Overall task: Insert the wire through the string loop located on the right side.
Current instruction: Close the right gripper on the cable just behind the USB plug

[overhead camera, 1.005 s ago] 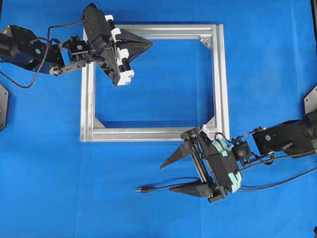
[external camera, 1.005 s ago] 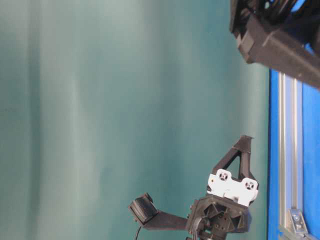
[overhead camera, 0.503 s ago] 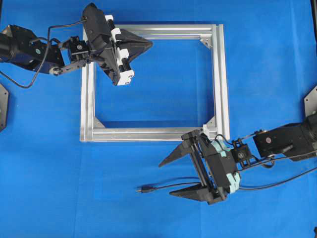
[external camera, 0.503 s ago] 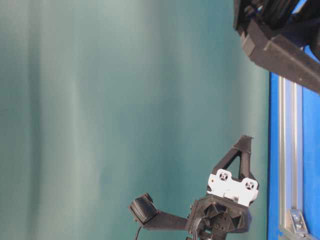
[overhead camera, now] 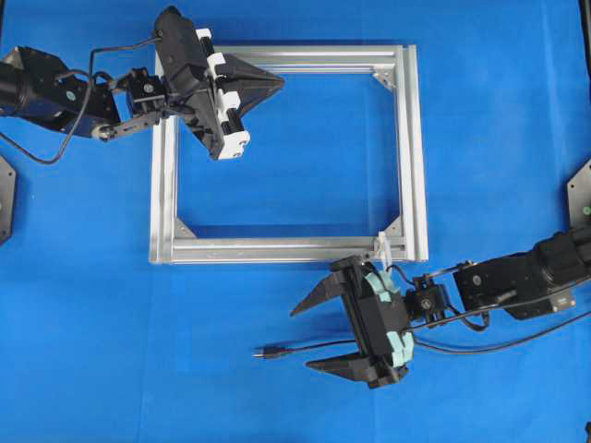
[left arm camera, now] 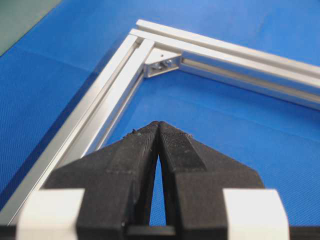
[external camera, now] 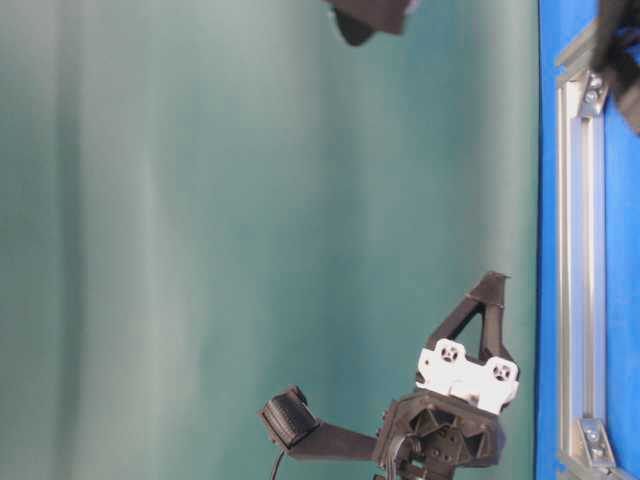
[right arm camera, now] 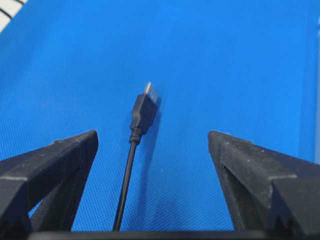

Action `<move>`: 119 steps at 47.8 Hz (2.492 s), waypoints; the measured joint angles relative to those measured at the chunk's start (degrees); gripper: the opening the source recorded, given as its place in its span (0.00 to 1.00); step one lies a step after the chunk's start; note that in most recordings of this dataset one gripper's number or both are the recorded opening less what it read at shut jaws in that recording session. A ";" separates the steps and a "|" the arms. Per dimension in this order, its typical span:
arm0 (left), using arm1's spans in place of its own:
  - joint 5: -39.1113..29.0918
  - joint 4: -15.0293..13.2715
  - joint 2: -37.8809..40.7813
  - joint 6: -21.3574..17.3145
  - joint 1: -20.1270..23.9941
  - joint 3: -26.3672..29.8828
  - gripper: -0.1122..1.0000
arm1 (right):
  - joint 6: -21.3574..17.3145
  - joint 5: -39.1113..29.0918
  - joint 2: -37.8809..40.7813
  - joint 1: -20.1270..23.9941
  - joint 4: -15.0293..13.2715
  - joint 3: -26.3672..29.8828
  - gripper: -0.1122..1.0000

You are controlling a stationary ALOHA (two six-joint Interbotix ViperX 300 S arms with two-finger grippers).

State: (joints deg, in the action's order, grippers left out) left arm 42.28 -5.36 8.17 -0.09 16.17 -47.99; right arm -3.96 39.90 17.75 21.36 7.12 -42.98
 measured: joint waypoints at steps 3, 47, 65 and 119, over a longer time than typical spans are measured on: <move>-0.09 -0.09 0.00 0.00 0.00 0.09 0.10 | 0.09 0.00 0.62 0.18 1.05 0.09 0.91; -0.35 0.00 0.00 0.00 0.00 0.00 0.10 | 0.44 -0.09 2.81 1.05 4.13 0.88 0.16; -0.53 0.00 -0.09 0.00 0.00 0.00 0.10 | 0.35 -0.09 2.81 1.23 3.87 0.88 0.07; -0.53 0.00 -0.97 -0.09 0.00 -0.18 0.10 | 0.70 -11.51 -10.46 0.09 3.87 -0.18 0.07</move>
State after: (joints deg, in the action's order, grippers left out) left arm 41.75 -5.36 7.21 -0.18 16.17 -48.16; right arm -3.25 28.39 7.29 21.45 10.99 -43.15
